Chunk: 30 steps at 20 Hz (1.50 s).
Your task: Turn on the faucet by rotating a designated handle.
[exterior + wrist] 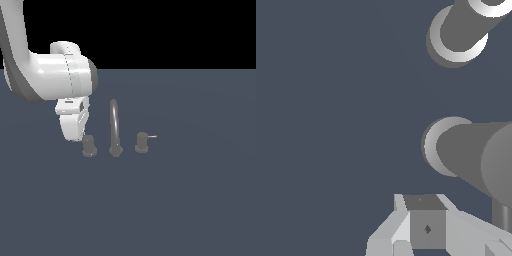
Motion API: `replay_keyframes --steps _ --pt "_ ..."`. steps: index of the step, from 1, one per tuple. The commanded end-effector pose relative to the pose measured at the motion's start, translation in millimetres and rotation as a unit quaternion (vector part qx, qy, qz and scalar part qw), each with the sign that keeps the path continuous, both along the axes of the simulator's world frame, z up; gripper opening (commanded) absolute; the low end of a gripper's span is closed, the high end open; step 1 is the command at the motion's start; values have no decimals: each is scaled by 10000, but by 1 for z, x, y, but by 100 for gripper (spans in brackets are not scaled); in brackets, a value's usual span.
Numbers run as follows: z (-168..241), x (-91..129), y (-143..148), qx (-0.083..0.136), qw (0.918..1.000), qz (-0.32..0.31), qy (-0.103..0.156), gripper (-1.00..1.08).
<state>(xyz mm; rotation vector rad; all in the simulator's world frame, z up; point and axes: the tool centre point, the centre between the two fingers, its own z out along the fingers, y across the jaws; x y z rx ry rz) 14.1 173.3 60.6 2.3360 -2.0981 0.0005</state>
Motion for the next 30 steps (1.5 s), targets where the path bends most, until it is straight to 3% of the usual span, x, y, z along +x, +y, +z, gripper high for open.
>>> replay_keyframes --steps 1,9,18,20,30 --pt "0 1 0 4 10000 -9 -3 -100" --pt "2 -1 0 7 10000 23 -5 -100" --pt "2 -32 13 7 10000 23 -5 -100" --pt "2 -24 9 17 10000 -8 -40 -100" --pt "2 -58 3 10 10000 15 -15 -100"
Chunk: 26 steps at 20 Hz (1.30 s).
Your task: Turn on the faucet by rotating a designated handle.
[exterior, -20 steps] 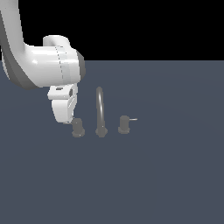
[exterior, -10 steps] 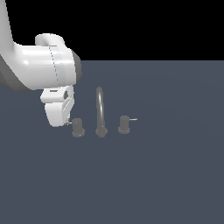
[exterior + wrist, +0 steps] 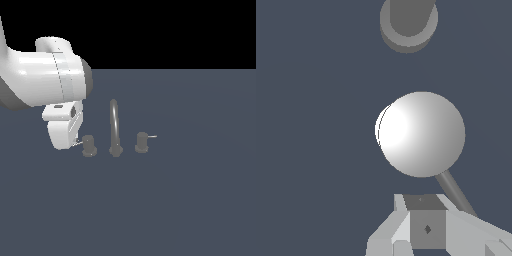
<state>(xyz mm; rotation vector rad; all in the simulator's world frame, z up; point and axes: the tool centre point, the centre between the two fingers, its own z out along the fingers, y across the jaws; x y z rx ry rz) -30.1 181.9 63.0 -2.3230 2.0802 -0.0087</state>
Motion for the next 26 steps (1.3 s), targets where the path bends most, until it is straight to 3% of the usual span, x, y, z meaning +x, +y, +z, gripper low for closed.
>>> replay_keyframes --steps 1,3,5,16,17,18,26 --pt "0 -17 -7 -66 9999 2 90 -100" --pt "0 -24 -8 -67 9999 7 95 -100" --pt "0 -17 1 -8 10000 52 45 -100" --pt "0 -40 -42 -64 9999 13 95 -100" --pt "0 -40 -42 -64 9999 13 95 -100" --pt "0 -40 -21 3 9999 153 68 -100" --pt "0 -26 -76 -63 9999 21 96 -100"
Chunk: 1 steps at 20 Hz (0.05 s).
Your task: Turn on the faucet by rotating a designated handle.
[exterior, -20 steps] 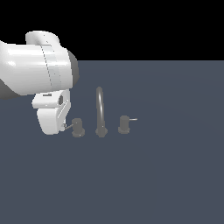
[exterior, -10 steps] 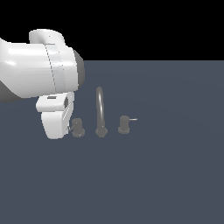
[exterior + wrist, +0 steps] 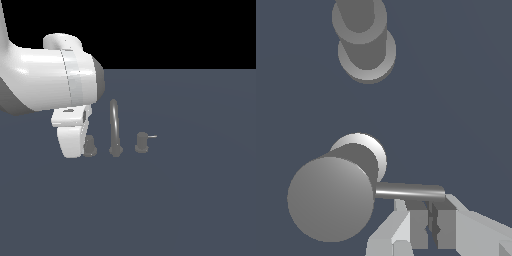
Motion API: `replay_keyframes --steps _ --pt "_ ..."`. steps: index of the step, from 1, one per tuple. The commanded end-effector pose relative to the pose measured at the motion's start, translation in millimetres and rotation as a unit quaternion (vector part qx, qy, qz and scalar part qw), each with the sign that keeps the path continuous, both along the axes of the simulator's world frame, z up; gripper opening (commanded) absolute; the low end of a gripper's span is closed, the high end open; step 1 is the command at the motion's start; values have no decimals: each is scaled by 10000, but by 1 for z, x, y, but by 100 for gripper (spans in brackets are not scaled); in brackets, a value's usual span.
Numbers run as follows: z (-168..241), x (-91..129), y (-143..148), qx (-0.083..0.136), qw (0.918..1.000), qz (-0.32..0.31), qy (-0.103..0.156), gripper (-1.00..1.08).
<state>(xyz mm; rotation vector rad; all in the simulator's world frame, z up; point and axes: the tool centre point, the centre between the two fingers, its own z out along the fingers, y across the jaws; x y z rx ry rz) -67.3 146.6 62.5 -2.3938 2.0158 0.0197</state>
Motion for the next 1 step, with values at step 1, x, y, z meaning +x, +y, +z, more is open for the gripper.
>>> replay_keyframes --steps 1 --pt "0 11 -40 -81 9996 -284 -9 -100"
